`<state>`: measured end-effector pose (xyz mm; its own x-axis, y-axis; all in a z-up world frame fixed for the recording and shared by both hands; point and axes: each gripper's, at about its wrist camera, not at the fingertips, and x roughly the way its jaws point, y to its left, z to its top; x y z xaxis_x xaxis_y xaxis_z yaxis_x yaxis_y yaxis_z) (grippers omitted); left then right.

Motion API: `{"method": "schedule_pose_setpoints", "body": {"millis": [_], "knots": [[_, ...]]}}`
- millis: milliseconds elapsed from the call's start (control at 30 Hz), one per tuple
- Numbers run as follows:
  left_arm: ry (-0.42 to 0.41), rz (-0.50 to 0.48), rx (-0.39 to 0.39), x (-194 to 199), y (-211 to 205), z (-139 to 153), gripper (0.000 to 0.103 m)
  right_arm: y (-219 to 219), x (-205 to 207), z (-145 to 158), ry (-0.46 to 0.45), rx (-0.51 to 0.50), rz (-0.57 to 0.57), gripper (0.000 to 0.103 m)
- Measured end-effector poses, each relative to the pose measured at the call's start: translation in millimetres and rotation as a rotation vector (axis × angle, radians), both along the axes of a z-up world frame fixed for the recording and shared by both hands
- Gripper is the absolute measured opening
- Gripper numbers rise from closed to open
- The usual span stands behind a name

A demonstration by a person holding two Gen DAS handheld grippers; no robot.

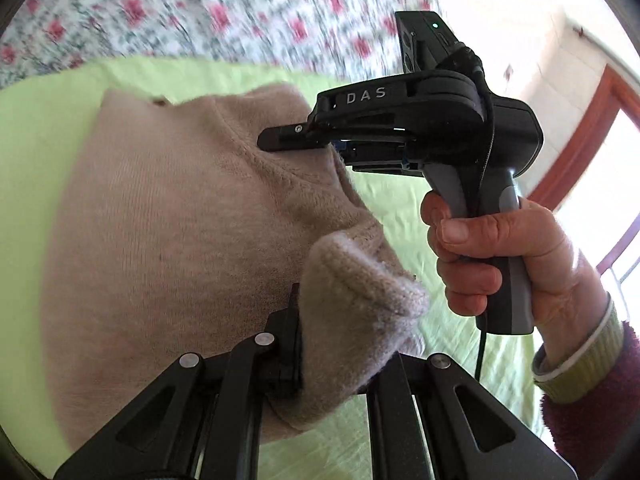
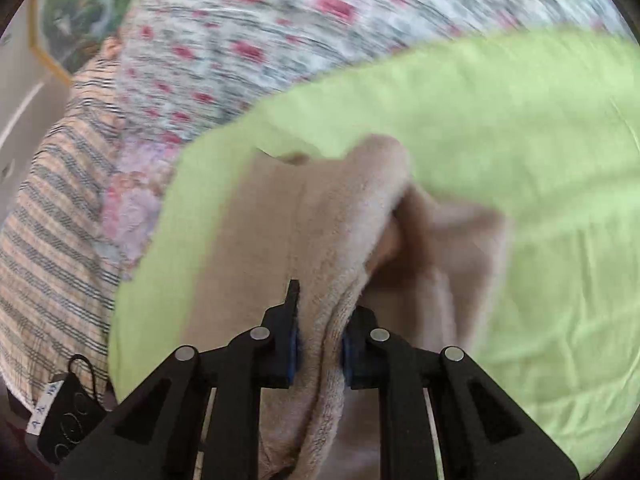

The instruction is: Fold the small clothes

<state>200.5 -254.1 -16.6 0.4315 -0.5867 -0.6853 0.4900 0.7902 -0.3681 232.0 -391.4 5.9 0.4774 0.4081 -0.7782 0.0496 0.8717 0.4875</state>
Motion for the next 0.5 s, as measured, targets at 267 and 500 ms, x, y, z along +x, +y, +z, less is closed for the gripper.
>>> {"method": "schedule_pose_setpoints", "body": {"millis": [267, 500], "knots": [[-0.009, -0.020, 0.015, -3.7, -16.6, -1.7, 0.008, -8.2, -5.3, 5.0, -0.041, -0.070, -0.018, 0.018], [0.042, -0.062, 0.017, -6.2, -11.0, -5.7, 0.024, -8.6, -18.8, -6.5, -0.013, -0.148, -0.055, 0.027]]}}
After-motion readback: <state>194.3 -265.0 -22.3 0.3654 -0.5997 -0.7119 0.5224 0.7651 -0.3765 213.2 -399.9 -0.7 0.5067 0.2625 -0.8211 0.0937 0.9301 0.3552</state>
